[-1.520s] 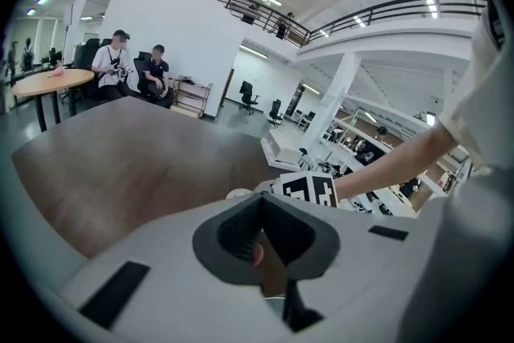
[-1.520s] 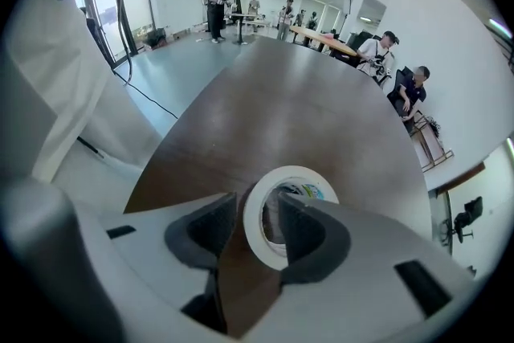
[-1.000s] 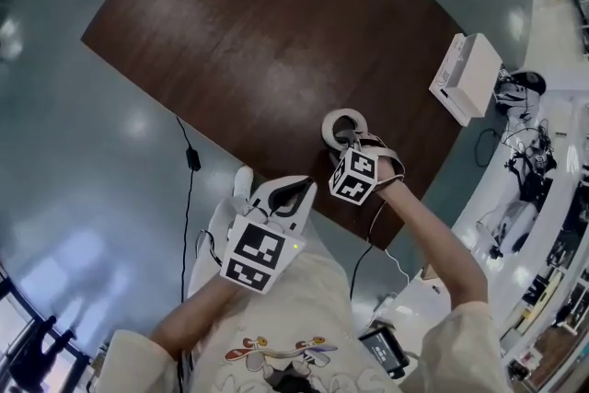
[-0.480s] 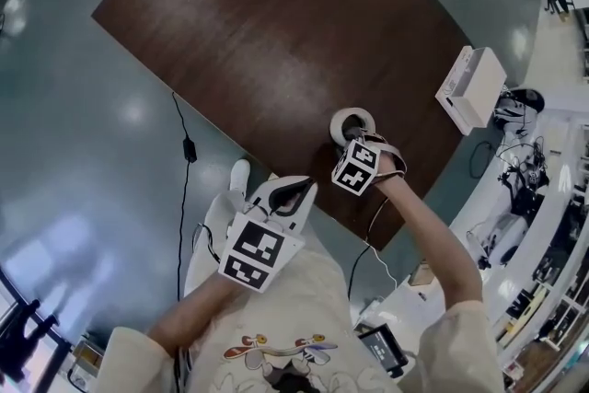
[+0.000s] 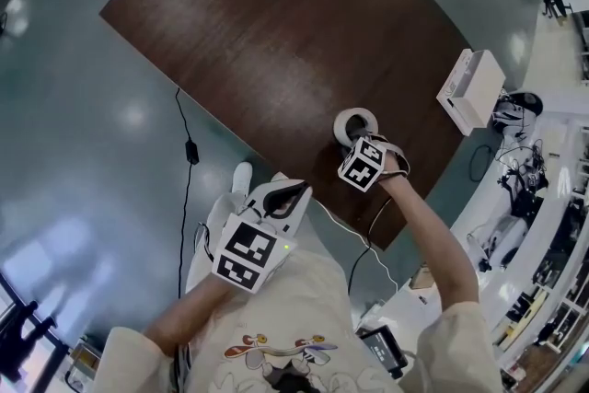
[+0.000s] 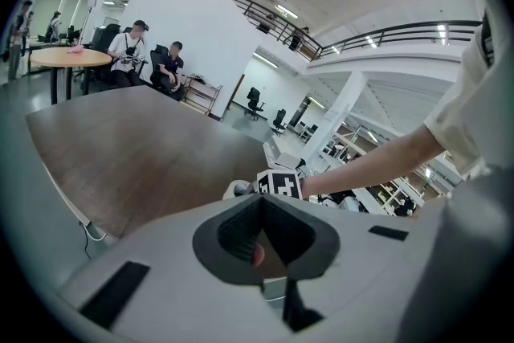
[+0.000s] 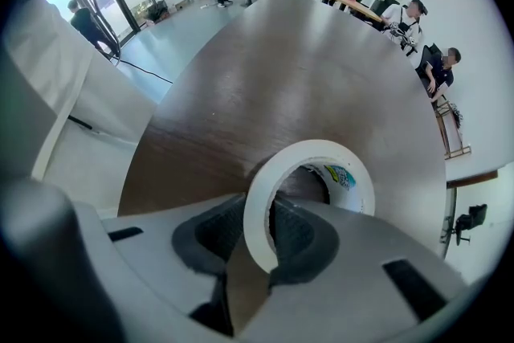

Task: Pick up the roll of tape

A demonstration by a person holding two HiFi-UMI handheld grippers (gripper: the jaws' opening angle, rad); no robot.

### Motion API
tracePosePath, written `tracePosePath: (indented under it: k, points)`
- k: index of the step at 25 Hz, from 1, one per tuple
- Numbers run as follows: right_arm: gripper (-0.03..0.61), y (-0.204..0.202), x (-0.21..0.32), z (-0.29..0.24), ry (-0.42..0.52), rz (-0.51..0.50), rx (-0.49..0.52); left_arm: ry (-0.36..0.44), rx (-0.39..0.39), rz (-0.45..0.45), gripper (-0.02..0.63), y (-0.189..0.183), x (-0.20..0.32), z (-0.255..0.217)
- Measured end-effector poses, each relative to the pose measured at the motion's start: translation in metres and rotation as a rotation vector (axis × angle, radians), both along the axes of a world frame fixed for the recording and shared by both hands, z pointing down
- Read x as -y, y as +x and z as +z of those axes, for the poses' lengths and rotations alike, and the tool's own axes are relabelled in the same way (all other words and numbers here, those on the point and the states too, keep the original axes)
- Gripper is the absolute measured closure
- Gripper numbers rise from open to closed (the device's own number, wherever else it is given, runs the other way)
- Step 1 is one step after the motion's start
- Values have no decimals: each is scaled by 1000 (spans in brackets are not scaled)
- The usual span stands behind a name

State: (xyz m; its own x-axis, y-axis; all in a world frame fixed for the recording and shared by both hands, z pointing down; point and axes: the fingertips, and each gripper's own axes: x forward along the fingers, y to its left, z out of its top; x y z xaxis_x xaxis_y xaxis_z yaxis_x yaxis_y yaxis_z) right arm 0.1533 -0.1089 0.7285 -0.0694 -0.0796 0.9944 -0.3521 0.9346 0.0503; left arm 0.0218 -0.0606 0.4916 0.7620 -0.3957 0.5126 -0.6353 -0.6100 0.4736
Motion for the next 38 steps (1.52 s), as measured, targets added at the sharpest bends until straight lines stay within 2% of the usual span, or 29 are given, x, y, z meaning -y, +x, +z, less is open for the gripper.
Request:
tracePosePath:
  k: [3,9,13,19,23,27,31,38]
  points:
    - [492,-3,-6,-1,-8,19,24,0,8,-8,607,-6,-3,5]
    - [492,-20,-12,-14,-17,177,143,1,1,-16,607,-19,-10,0]
    - [492,-25,-12,-26,30,258,218,13,-4,-16,607,-23,-15,-7]
    - [492,-37,-3,-59,122,433,416,28,-8,0,607,-28,-17,-17]
    - [492,-42,-4,-100,169,554,583,40,-12,16,607,-26,-19,-22]
    - [492,-46,-7,-158,248,611,748,56,-16,45,607,-24,-20,-29]
    - [492,-48,-14,-221,333,628,881,76,-19,67,607,-19,-20,-37]
    - [494,-51,-35,-321,469,625,1045,108,-33,87,607,-14,-21,-56]
